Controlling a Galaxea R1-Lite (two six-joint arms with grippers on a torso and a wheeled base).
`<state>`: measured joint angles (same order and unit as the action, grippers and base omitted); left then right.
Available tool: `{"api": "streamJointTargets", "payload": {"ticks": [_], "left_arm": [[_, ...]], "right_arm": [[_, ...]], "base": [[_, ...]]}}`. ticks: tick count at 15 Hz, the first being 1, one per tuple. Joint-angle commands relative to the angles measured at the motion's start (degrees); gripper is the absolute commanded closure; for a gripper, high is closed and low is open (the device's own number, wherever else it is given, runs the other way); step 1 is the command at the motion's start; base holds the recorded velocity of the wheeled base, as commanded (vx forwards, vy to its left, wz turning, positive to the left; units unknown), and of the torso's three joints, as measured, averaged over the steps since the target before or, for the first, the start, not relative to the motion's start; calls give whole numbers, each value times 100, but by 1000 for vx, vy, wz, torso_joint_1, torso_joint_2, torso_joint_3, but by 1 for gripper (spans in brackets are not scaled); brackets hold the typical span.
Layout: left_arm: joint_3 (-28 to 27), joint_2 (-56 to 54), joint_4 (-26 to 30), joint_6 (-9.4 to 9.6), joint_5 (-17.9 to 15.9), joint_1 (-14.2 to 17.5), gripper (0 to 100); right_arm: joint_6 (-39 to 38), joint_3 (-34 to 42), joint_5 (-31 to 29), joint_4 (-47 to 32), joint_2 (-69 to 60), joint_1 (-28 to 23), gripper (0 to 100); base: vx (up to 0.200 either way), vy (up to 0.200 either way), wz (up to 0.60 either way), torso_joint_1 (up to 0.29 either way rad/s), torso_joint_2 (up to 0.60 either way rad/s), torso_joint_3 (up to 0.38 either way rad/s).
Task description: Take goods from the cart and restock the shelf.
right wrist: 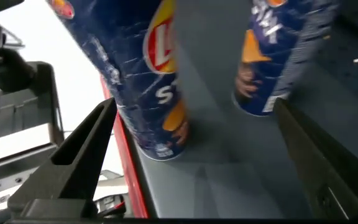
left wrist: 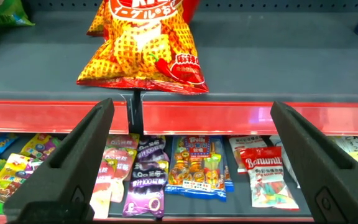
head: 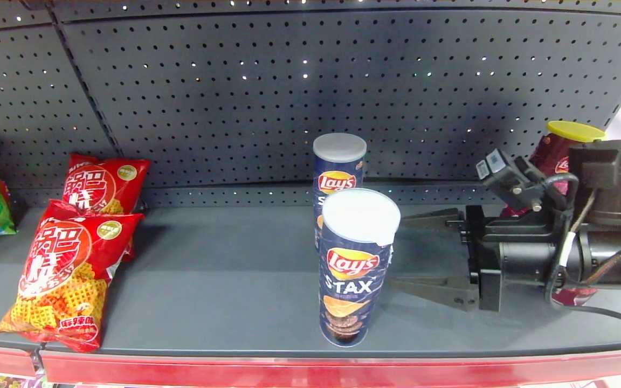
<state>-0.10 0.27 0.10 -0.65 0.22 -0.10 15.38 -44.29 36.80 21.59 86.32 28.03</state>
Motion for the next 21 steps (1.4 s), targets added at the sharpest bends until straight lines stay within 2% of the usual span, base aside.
{"api": "streamJointTargets", "payload": {"ticks": [1,6,14,17,18,21], "left_arm": [[1,8,-1,-6,4,1,0],[1,8,-1,-6,4,1,0],[1,8,-1,-6,4,1,0],[1,8,-1,3,4,1,0],[1,8,-1,3,4,1,0],[1,8,-1,-6,4,1,0]], "right_arm": [[8,26,-15,-6,-283,-131,0],[8,-133,-147,-14,-652,-465,0],[-361,-370,-349,-32,-1258,-1388,0],[-440,-669,-490,-981,-1671,-1774,0],[-457,-809,-507,-1570,-1935,-1906,0],[-739,-985,-516,-2590,-2708,-1818,0]], "base": [[0,0,0,0,0,0],[0,0,0,0,0,0],[0,0,0,0,0,0],[0,0,0,0,0,0],[0,0,0,0,0,0],[0,0,0,0,0,0]]}}
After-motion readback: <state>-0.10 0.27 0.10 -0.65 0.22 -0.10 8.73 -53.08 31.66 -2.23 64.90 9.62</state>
